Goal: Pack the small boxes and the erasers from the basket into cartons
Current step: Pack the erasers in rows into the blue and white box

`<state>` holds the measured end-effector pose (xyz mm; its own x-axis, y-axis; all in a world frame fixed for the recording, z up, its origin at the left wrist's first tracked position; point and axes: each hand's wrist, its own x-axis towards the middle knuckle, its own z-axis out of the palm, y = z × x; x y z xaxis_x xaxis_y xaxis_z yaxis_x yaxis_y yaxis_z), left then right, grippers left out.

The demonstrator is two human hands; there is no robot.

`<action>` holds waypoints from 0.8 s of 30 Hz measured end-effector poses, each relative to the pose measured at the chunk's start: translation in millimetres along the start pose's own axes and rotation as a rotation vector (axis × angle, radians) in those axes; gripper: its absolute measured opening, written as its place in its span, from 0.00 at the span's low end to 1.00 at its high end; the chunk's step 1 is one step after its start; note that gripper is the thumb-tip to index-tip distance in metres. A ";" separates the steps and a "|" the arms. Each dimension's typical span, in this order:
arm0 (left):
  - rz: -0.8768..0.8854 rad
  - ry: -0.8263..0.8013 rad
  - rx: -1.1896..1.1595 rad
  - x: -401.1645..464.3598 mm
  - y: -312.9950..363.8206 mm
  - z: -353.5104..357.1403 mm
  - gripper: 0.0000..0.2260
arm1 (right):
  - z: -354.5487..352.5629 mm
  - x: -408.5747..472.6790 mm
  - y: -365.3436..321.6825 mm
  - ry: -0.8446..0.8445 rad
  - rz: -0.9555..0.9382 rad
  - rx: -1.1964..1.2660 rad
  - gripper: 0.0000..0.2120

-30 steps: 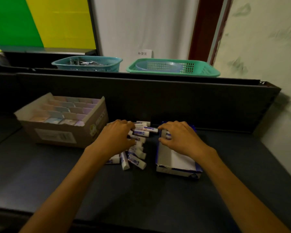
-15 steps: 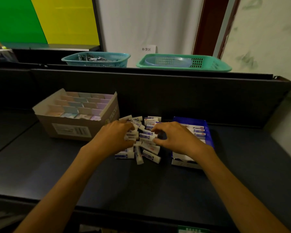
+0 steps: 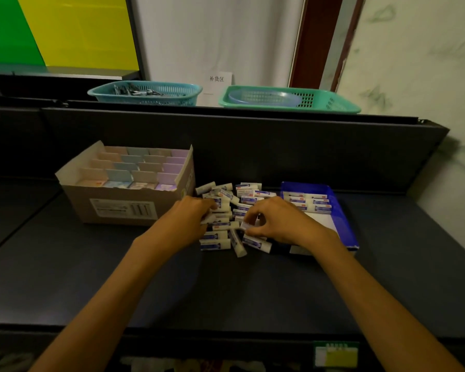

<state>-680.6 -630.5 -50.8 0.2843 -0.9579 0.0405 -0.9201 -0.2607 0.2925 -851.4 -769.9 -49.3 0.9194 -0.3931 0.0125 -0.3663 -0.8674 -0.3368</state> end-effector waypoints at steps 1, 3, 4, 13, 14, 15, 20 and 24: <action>0.001 0.004 -0.016 0.4 -0.9 0.0 0.20 | 0.4 0.3 -0.2 -0.001 0.004 0.007 0.11; 0.019 0.025 -0.031 0.7 -1.5 -0.7 0.20 | -0.5 -0.3 -0.8 0.014 0.004 0.033 0.10; 0.038 0.050 -0.034 0.6 -1.4 -1.2 0.20 | -1.8 -1.2 -0.8 0.026 0.005 0.054 0.10; 0.194 0.330 -0.246 6.9 14.9 -13.8 0.13 | -25.0 -14.4 23.7 0.243 0.061 0.346 0.11; 0.187 0.338 -0.316 8.1 18.8 -15.0 0.12 | -28.0 -16.8 27.5 0.274 0.073 0.412 0.10; 0.176 0.334 -0.389 9.2 22.9 -16.0 0.12 | -30.8 -19.2 31.6 0.303 0.090 0.489 0.10; 0.152 0.268 -0.568 23.9 38.8 -14.2 0.13 | -39.3 -30.6 55.8 0.376 0.167 0.719 0.09; 0.171 0.192 -0.529 39.7 50.5 -6.3 0.16 | -44.8 -37.1 71.6 0.370 0.170 0.726 0.10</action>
<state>-714.1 -681.0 -28.3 0.2328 -0.9291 0.2873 -0.7119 0.0385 0.7013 -918.2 -831.1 -31.7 0.7068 -0.6860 0.1725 -0.1962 -0.4244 -0.8840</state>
